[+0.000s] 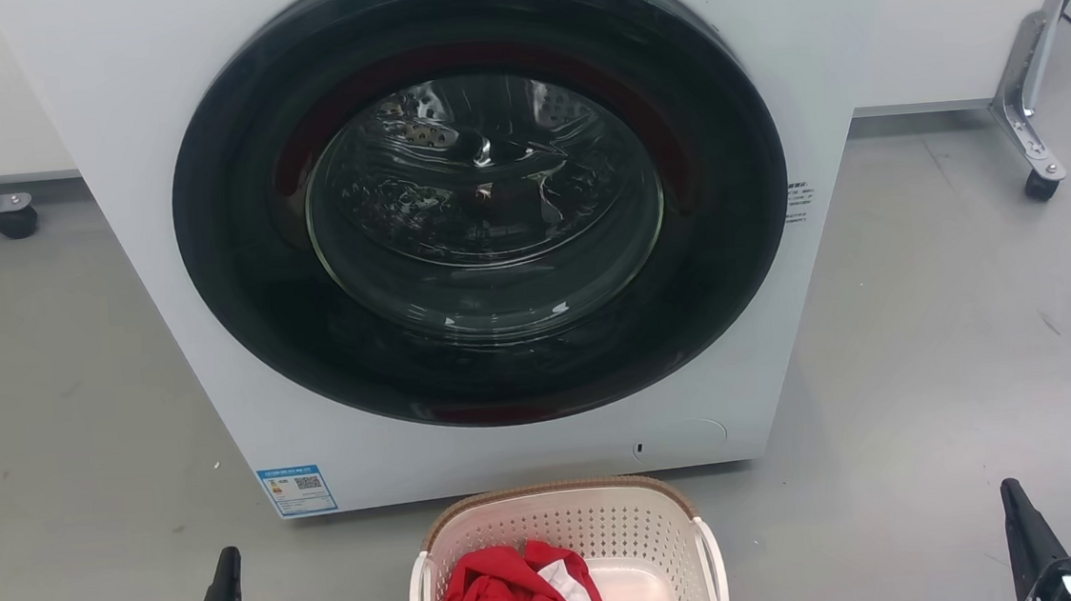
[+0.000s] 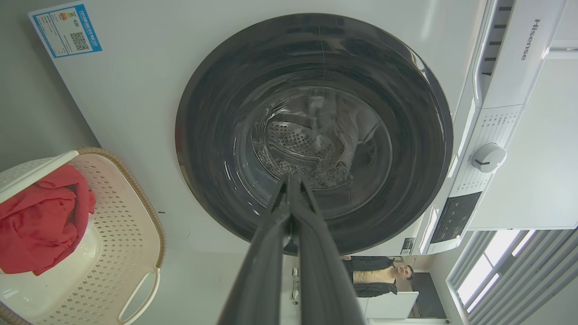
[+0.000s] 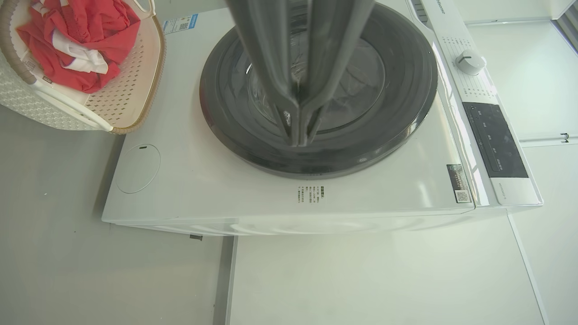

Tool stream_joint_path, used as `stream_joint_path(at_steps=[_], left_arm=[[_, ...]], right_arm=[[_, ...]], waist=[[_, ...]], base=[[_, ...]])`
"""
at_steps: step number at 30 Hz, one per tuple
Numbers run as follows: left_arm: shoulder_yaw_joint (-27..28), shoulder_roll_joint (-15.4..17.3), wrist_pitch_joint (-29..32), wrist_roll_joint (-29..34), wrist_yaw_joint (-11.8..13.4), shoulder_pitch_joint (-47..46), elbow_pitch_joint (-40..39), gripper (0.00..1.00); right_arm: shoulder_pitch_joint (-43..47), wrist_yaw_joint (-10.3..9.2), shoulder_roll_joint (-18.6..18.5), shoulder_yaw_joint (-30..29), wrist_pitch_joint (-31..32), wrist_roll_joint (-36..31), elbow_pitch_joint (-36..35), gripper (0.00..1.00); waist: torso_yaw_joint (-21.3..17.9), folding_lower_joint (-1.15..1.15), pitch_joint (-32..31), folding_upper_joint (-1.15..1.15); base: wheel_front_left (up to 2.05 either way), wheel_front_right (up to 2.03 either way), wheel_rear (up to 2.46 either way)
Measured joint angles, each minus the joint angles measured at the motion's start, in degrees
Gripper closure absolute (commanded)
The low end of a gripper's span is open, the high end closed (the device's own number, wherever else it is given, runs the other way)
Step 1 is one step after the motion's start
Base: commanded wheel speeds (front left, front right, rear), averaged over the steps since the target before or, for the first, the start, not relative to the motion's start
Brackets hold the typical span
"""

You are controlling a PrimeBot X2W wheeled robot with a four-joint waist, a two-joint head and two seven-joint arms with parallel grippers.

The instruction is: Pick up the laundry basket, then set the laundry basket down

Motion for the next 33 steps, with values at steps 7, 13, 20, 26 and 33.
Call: stream_joint_path(at_steps=[7, 13, 20, 26, 33], left_arm=[[0.0, 0.0, 0.0, 0.0, 0.0, 0.0, 0.0, 1.0], [0.0, 0.0, 0.0, 0.0, 0.0, 0.0, 0.0, 1.0], [0.0, 0.0, 0.0, 0.0, 0.0, 0.0, 0.0, 1.0], [0.0, 0.0, 0.0, 0.0, 0.0, 0.0, 0.0, 1.0], [0.0, 0.0, 0.0, 0.0, 0.0, 0.0, 0.0, 1.0]], right_arm=[[0.0, 0.0, 0.0, 0.0, 0.0, 0.0, 0.0, 1.0], [0.0, 0.0, 0.0, 0.0, 0.0, 0.0, 0.0, 1.0], [0.0, 0.0, 0.0, 0.0, 0.0, 0.0, 0.0, 1.0], [0.0, 0.0, 0.0, 0.0, 0.0, 0.0, 0.0, 1.0], [0.0, 0.0, 0.0, 0.0, 0.0, 0.1, 0.0, 1.0]], waist=[[0.0, 0.0, 0.0, 0.0], [0.0, 0.0, 0.0, 0.0], [0.0, 0.0, 0.0, 0.0], [0.0, 0.0, 0.0, 0.0], [0.0, 0.0, 0.0, 0.0]], base=[[0.0, 0.0, 0.0], [0.0, 0.0, 0.0], [0.0, 0.0, 0.0], [0.0, 0.0, 0.0], [0.0, 0.0, 0.0]])
